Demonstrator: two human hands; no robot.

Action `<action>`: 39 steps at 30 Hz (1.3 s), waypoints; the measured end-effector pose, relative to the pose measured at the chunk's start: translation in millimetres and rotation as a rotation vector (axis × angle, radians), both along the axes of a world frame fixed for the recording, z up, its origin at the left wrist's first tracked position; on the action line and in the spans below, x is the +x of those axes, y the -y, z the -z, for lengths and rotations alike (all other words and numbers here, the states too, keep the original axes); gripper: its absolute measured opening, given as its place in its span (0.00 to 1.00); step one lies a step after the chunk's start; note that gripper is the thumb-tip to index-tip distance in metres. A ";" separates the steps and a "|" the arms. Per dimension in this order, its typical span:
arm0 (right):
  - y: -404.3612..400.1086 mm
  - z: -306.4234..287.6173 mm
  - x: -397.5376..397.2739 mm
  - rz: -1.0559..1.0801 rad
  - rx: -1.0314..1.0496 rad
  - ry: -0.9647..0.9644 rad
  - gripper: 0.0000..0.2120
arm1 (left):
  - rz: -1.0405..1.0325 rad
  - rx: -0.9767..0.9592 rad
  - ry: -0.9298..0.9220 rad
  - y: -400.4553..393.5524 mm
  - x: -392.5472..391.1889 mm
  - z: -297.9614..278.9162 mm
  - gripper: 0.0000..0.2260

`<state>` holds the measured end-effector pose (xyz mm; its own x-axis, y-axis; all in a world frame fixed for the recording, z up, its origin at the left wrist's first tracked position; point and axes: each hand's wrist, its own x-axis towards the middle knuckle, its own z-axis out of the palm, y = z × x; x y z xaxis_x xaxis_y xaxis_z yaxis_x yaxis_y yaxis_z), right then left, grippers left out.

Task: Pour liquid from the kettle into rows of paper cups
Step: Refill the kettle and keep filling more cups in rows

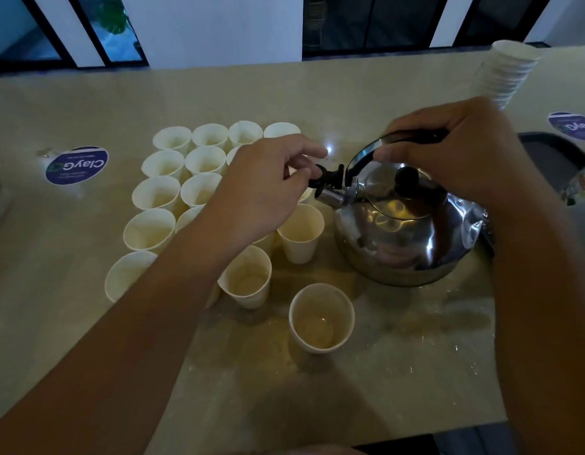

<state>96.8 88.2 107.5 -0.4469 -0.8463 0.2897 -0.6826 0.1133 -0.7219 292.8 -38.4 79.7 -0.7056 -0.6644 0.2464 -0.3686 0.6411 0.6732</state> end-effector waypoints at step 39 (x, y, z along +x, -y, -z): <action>18.0 -24.1 7.2 -0.115 0.196 -0.225 0.13 | 0.023 0.103 0.081 1.2 10.6 8.2 0.15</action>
